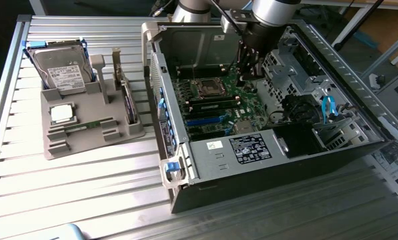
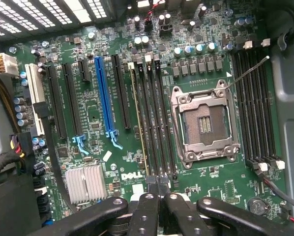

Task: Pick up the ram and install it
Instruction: 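Press down the ram until it locks into place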

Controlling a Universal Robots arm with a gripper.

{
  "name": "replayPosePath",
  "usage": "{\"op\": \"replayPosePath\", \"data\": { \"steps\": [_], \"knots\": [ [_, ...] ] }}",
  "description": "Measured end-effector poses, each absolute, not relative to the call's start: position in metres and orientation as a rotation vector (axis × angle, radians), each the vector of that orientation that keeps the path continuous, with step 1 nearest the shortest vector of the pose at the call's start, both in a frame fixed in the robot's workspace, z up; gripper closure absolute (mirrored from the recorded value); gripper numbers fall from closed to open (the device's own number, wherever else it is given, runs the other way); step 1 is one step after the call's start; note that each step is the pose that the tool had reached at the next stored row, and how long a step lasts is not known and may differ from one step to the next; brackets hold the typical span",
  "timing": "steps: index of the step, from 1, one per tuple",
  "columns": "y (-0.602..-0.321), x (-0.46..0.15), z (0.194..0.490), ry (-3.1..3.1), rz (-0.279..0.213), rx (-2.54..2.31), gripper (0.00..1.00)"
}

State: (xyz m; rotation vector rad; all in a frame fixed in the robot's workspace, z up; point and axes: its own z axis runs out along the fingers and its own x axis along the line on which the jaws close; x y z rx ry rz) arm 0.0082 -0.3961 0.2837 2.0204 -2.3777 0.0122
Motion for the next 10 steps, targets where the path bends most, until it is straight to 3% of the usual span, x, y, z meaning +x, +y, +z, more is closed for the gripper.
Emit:
{"op": "replayPosePath", "data": {
  "steps": [10],
  "knots": [
    [-0.3961, 0.0081, 0.2831, -2.413, 0.012, 1.977, 0.89]
  ]
}}
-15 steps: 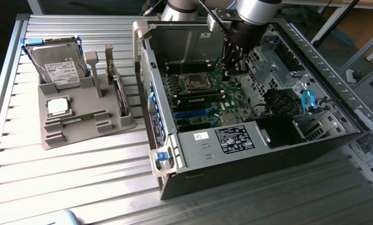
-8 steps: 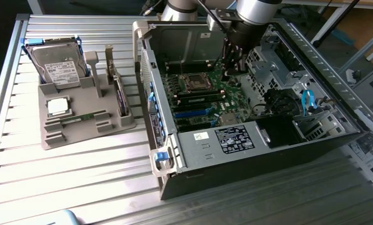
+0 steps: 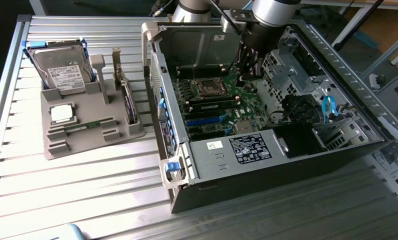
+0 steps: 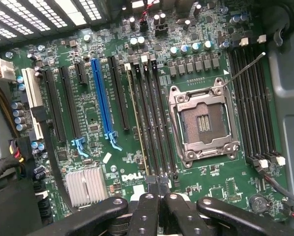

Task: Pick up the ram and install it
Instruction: 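Press down the ram until it locks into place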

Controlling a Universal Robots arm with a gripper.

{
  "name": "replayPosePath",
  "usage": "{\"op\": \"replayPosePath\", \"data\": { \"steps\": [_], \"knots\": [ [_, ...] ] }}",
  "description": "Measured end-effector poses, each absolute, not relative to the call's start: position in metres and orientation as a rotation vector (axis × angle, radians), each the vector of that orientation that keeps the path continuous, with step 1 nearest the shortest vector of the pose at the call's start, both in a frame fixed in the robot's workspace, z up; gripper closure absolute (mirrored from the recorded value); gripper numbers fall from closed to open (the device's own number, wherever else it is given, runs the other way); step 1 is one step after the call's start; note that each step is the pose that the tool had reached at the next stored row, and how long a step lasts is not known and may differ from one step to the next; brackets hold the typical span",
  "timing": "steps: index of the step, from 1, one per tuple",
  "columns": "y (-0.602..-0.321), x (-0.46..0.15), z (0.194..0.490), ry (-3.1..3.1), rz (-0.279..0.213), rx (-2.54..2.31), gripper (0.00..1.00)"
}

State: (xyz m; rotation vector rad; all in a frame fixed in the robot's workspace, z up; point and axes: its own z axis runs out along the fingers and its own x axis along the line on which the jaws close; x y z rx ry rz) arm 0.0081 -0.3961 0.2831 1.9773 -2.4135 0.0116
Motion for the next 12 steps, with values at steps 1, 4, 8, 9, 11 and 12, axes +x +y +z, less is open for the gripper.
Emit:
{"op": "replayPosePath", "data": {
  "steps": [1, 4, 8, 9, 11, 12],
  "knots": [
    [-0.3961, 0.0082, 0.2831, -2.417, 0.012, 1.973, 0.89],
    [-0.3961, 0.0082, 0.2830, -2.429, 0.011, 1.958, 0.89],
    [-0.3961, 0.0081, 0.2829, -2.444, 0.011, 1.939, 0.89],
    [-0.3961, 0.0081, 0.2829, -2.446, 0.011, 1.936, 0.89],
    [-0.3961, 0.0081, 0.2829, -2.451, 0.011, 1.930, 0.89],
    [-0.3961, 0.0082, 0.2828, -2.454, 0.011, 1.927, 0.89]
  ]
}}
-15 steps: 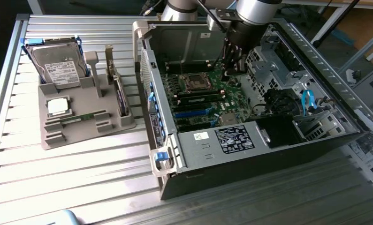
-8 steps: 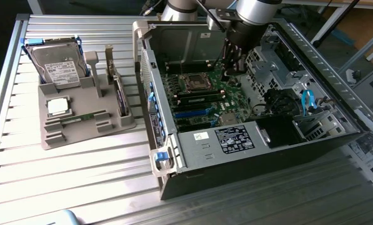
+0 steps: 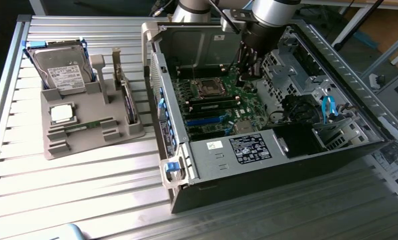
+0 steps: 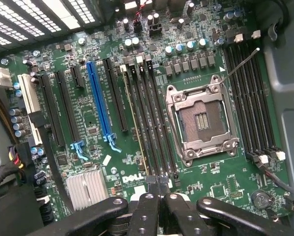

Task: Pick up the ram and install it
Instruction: 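Press down the ram until it locks into place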

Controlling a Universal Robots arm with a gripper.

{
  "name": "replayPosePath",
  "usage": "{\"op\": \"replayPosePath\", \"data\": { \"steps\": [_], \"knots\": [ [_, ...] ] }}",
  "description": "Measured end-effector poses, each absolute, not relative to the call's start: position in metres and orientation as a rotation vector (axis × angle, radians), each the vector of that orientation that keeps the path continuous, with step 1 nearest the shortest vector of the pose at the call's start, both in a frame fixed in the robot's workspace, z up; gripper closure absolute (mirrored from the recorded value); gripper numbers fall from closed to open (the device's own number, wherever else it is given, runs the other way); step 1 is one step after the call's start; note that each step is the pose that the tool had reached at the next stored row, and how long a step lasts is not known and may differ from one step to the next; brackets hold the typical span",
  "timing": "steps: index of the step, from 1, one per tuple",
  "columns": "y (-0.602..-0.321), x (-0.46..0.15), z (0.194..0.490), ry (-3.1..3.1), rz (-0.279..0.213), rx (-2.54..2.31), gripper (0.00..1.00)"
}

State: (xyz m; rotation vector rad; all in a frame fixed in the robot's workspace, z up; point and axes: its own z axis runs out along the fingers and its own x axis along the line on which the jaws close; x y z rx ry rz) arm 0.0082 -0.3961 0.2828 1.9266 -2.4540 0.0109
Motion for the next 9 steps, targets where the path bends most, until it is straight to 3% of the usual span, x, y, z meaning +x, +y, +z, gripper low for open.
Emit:
{"op": "replayPosePath", "data": {
  "steps": [9],
  "knots": [
    [-0.3961, 0.0082, 0.2826, -2.475, 0.011, 1.900, 0.89]
  ]
}}
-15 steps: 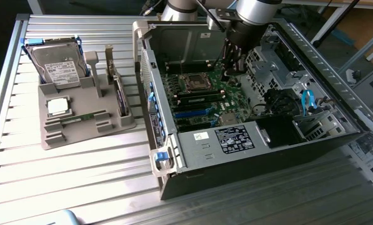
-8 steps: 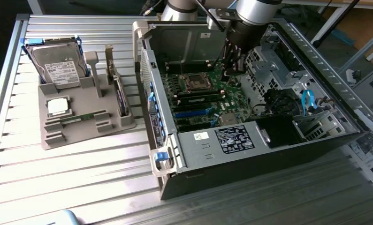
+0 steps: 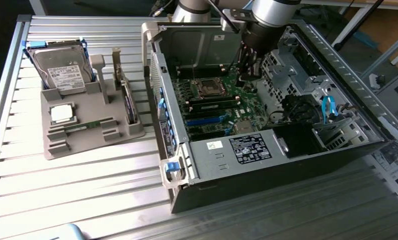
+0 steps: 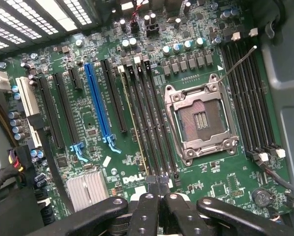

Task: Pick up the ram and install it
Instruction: 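Press down the ram until it locks into place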

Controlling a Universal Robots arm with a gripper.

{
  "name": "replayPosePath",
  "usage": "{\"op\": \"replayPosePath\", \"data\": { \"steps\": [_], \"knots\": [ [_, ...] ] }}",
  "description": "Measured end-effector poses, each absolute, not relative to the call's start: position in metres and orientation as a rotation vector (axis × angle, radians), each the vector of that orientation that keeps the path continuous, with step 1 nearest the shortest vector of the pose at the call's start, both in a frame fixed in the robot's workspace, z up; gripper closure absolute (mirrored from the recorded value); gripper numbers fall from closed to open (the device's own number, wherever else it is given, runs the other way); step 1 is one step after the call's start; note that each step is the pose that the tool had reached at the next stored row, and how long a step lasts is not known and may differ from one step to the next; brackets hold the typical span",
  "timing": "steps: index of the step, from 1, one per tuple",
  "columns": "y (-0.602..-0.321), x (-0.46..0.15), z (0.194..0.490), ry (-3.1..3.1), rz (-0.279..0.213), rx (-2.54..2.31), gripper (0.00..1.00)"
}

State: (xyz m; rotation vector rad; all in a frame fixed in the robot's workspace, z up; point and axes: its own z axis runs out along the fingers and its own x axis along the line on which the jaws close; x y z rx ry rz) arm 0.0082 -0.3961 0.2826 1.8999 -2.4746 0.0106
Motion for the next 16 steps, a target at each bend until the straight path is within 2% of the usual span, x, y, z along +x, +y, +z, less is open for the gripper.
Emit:
{"op": "replayPosePath", "data": {
  "steps": [16],
  "knots": [
    [-0.3961, 0.0081, 0.2820, -2.512, 0.010, 1.850, 0.89]
  ]
}}
